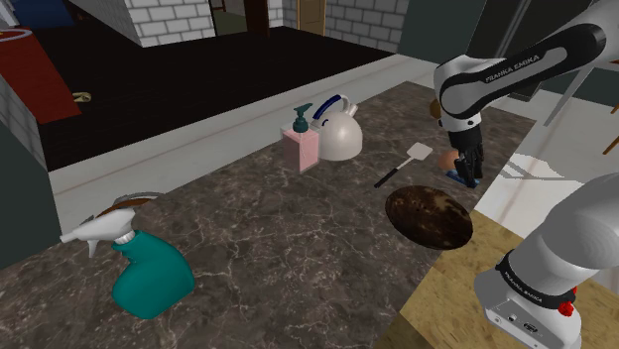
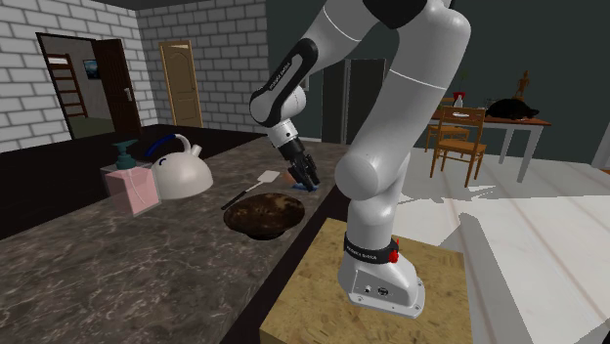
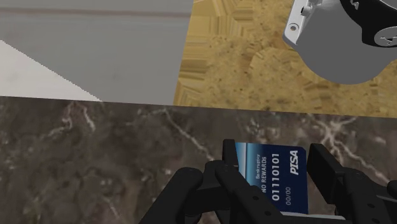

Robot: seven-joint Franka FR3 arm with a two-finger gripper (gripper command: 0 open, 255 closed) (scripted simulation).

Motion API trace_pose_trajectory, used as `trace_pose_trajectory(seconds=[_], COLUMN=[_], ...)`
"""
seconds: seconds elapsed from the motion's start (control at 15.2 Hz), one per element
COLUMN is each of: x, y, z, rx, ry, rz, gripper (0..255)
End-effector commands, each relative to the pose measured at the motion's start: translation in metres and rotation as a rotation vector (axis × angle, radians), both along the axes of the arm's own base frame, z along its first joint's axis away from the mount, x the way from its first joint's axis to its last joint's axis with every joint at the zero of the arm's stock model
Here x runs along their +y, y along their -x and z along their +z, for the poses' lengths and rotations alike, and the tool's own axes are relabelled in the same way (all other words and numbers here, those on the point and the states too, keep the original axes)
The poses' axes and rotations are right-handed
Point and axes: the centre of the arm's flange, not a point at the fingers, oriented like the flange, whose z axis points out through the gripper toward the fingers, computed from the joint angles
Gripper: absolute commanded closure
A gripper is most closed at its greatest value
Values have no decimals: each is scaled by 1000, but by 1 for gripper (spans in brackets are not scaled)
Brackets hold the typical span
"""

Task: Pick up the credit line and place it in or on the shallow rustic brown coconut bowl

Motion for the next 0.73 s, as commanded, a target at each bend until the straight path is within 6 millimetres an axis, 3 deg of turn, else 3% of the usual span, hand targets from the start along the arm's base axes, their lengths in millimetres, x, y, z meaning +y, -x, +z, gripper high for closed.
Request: trace_pose_trajectory(seconds=[0.0,0.26,0.66], x=[0,0,0], y=[0,0,0], z=[0,0,32], rx=[0,0,0], ry=[0,0,0], rz=[0,0,0], gripper=[255,255,255])
